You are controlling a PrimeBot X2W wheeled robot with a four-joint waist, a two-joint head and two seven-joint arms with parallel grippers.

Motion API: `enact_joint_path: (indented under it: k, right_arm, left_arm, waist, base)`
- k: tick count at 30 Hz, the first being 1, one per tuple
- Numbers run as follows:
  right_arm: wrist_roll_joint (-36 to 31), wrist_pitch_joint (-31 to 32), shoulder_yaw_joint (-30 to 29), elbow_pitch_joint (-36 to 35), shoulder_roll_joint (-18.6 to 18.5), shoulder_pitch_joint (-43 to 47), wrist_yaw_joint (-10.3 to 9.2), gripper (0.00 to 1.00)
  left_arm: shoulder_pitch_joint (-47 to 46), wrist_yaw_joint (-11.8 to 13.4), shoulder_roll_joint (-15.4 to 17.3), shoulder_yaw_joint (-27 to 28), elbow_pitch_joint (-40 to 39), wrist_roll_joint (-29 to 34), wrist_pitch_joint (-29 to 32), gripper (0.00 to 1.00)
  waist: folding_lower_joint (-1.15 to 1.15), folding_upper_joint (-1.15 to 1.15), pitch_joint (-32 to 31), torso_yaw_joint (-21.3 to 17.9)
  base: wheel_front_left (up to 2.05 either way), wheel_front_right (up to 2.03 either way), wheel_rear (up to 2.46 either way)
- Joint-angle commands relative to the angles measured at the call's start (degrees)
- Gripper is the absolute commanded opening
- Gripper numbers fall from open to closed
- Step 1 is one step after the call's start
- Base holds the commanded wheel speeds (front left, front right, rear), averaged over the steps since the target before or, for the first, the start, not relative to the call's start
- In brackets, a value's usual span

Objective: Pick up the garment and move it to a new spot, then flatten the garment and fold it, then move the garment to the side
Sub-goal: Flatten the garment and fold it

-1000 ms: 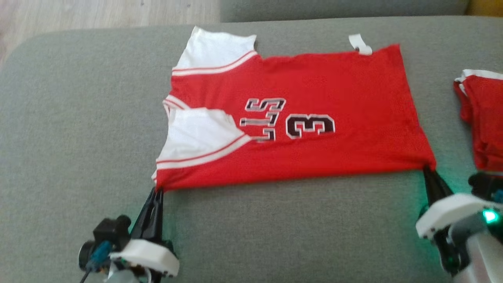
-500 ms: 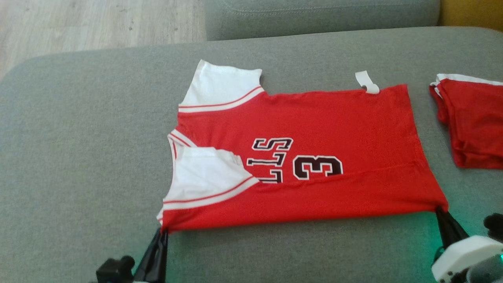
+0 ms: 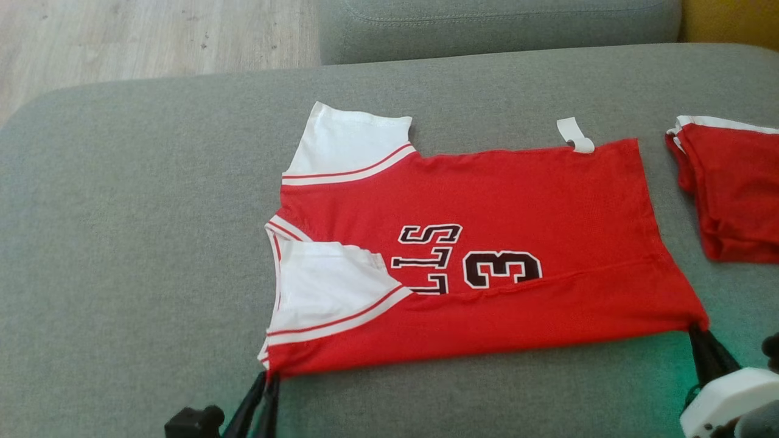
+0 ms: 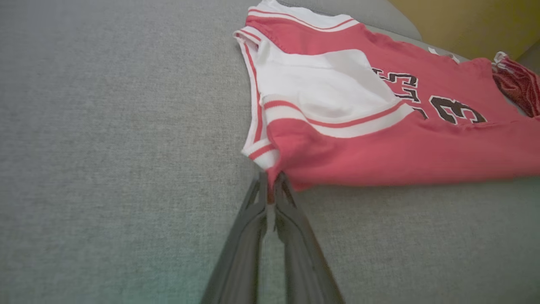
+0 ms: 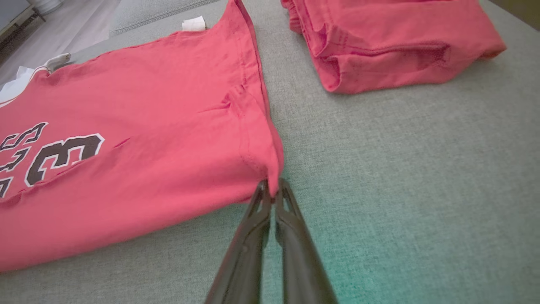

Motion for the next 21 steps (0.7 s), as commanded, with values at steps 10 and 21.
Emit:
enact_joint_path:
  k: [10,21]
  right_arm:
    - [-3.38,-2.94,0.72,-7.19,-1.85,0.06,-0.04,1.0]
    - [-1.85,-6.11,6.8,-10.67,-1.28,-4.47,-0.04,1.0]
  left_arm:
    - [-4.96,3.14,3.32,2.36,-5.46,2.98,2.38,1.0]
    - [-30.88,-3.58,8.55,5.45,-2.42,1.29,14.31,1.0]
  waist:
    - [0.0,0.0,-0.98,-0.38]
    - [0.0,0.0,4.85,-2.22]
  base:
    - [0.0,0.0,0.0]
    - [0.0,0.0,0.0]
